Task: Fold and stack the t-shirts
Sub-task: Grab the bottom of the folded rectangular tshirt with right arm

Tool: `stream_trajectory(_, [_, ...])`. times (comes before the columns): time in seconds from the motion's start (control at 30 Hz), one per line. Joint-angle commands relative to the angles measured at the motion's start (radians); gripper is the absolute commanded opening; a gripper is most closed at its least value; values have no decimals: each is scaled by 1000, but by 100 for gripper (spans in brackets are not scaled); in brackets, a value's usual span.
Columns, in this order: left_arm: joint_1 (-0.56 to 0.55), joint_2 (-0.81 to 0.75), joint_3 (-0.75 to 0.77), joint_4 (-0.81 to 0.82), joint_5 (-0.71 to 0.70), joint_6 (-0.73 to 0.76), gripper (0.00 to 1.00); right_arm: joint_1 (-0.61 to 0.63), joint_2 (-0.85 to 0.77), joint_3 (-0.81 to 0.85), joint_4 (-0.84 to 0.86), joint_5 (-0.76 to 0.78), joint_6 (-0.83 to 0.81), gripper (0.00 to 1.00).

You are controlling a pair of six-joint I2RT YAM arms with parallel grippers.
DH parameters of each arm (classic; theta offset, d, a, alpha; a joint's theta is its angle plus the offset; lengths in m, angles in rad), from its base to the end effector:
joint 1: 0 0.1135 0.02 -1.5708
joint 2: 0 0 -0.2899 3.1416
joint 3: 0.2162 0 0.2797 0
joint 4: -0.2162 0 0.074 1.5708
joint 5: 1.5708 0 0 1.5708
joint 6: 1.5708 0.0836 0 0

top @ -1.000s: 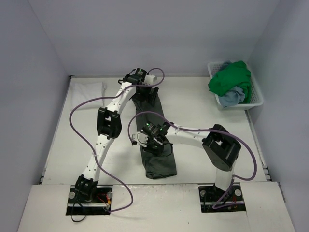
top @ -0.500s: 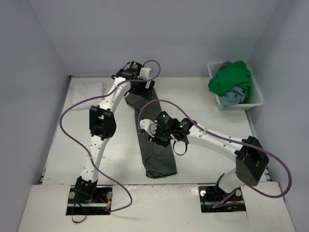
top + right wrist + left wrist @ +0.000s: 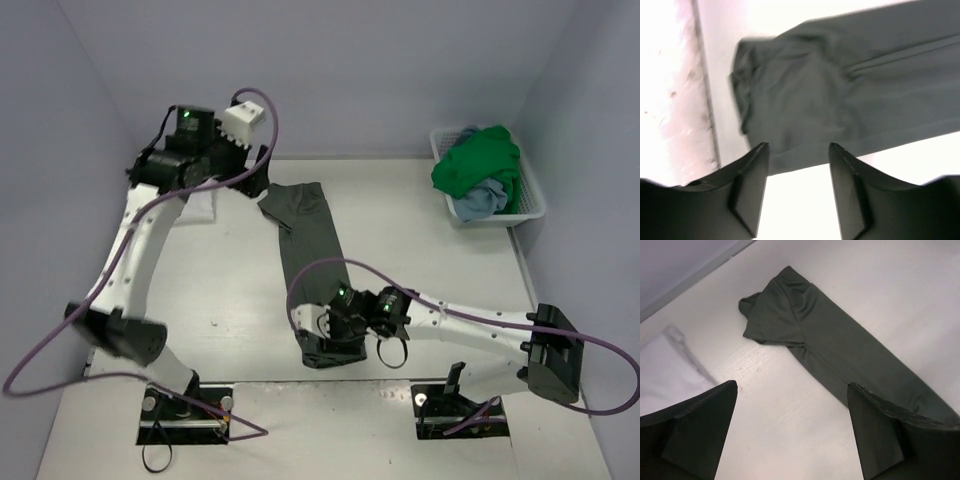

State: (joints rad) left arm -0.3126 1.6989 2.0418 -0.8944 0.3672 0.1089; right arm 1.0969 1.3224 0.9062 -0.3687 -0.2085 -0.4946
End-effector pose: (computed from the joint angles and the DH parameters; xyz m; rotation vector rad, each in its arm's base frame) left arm 0.3939 -0.1588 0.4697 0.6561 2.0191 -0.5101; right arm 0.1366 0.3043 0.2288 -1.7851 1.6030 0.5342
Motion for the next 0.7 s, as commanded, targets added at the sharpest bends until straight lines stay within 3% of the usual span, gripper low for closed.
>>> stream_trajectory(0.0, [1,-239,-136,-23,-46,93,85,67,-41,-74,-39,76,-33,52])
stream_trajectory(0.23, [67,-547,-432,-8,-142,155,85,167,-45,-142,-29,198,-116,71])
stream_trajectory(0.67, [125,-656,-649,72,-91,109,85,199,93,-104,65,167,-134,73])
